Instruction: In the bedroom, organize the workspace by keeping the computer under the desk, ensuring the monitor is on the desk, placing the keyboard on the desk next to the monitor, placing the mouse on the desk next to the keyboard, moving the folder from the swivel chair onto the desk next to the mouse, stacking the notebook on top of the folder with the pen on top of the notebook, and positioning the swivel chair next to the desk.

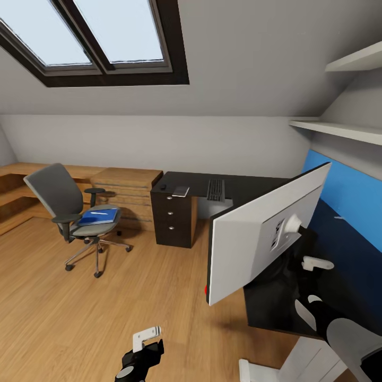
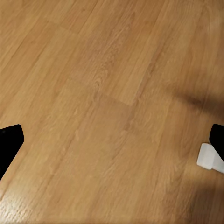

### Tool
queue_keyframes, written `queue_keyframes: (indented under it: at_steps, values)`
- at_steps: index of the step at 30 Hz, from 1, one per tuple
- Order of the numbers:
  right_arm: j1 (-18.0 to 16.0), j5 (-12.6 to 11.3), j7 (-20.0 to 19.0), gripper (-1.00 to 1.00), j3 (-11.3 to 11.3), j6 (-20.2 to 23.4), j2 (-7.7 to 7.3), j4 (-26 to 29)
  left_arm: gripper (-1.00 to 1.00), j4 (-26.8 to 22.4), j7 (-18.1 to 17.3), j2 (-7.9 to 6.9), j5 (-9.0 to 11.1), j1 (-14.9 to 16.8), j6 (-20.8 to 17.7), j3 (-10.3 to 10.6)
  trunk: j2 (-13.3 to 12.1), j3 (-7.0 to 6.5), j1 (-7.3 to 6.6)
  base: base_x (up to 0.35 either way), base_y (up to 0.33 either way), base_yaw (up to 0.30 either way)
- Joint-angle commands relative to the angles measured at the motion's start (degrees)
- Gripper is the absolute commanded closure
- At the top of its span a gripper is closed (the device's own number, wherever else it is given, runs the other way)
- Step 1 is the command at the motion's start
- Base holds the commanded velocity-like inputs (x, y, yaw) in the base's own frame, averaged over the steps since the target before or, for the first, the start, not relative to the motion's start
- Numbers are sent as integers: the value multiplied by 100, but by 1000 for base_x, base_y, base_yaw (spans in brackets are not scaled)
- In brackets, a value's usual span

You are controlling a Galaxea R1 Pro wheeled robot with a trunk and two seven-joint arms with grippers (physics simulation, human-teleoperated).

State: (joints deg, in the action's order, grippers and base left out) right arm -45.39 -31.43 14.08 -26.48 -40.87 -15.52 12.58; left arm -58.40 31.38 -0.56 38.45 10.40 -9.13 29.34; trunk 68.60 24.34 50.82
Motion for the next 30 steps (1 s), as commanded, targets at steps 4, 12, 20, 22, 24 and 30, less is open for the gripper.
queue_keyframes:
  at_steps: [4, 12, 20, 22, 24, 30]
  values:
    - [-5, 40, 42, 100, -86, 0, -3, 8, -100, -6, 44, -6, 41, 6, -19, 20, 4, 6, 0, 0, 0, 0]
    - [-5, 49, 41, 100, -86, 3, -2, 8, -100, -7, 44, -42, 49, 6, -19, 17, 4, 6, 0, 0, 0, 0]
    - [-5, 52, 32, 100, -86, 0, -3, 3, -100, -11, 44, -50, 49, 6, -19, 20, 4, -7, 0, 0, 0, -43]
    - [-5, 53, 29, 100, -86, 0, -4, 1, -100, -9, 44, -50, 49, 6, -19, 20, 4, -18, 0, 0, 0, -153]
    - [-5, 53, 26, 100, -86, 0, -5, 0, -100, -11, 44, -50, 49, 6, -19, 20, 4, -30, 0, 0, 0, -192]
    - [-5, 58, 25, 100, -86, 0, -3, -1, -100, -13, 44, -50, 41, 6, -19, 20, 4, -53, 0, 0, 0, -147]
